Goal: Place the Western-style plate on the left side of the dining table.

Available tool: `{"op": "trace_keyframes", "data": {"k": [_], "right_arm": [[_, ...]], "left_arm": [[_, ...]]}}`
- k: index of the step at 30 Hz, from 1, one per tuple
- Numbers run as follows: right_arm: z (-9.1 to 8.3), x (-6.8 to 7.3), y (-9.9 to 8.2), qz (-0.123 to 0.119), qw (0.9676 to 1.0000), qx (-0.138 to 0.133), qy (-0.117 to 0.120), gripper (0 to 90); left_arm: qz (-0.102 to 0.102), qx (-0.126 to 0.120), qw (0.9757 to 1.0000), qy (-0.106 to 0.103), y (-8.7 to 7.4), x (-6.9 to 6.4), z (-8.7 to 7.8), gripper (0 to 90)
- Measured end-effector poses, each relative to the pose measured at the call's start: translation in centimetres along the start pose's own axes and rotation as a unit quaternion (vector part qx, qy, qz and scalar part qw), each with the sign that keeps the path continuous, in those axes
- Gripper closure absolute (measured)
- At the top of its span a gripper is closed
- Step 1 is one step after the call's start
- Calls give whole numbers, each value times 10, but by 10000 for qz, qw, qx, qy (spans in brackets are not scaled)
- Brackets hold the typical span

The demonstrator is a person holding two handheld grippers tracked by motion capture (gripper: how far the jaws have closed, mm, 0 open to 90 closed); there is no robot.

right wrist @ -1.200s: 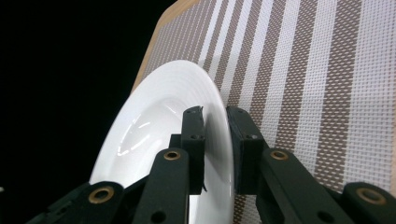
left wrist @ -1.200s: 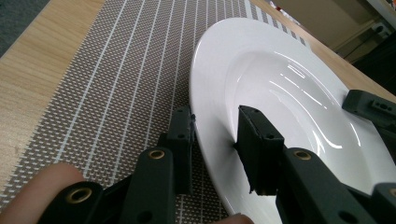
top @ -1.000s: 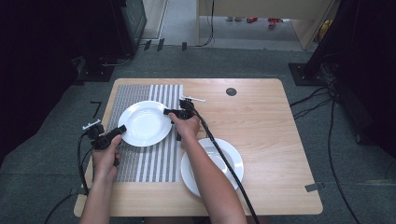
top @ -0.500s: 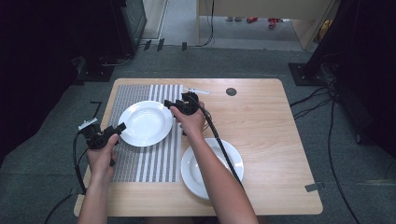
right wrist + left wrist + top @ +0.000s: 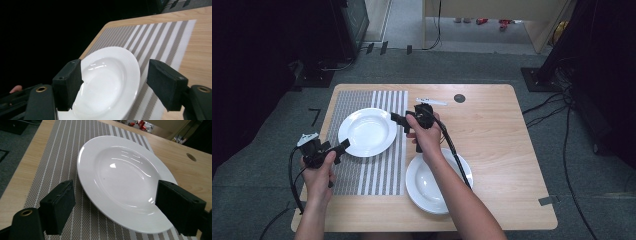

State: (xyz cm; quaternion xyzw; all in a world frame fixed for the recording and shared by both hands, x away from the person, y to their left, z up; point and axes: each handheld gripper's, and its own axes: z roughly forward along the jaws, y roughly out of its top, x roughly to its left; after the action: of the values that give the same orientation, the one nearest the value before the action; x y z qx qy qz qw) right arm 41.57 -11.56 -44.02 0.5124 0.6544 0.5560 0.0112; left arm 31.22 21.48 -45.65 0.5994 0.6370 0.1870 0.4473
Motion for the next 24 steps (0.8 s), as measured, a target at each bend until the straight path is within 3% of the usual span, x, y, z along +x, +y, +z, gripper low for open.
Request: {"op": "trace_keyframes", "data": {"k": [2,5,10,15,24], "right_arm": [[-8,-2,-2,-20,10000,-24,-55,277],[-23,-6,-4,-159,9991,-68,-387,276],[-47,-14,-9,-284,9978,-199,-559,274],[-71,-23,-14,-295,9972,-235,-646,264],[-108,-34,-24,-347,9959,-333,-766,257]], "left_arm": [[-31,-28,10000,10,-1,1,-6,164],[-63,-62,9999,59,-4,3,-14,158],[3,64,9999,119,-12,1,-19,157],[182,257,9993,220,-25,-6,-16,158],[260,171,9985,440,-44,-8,-24,158]]}}
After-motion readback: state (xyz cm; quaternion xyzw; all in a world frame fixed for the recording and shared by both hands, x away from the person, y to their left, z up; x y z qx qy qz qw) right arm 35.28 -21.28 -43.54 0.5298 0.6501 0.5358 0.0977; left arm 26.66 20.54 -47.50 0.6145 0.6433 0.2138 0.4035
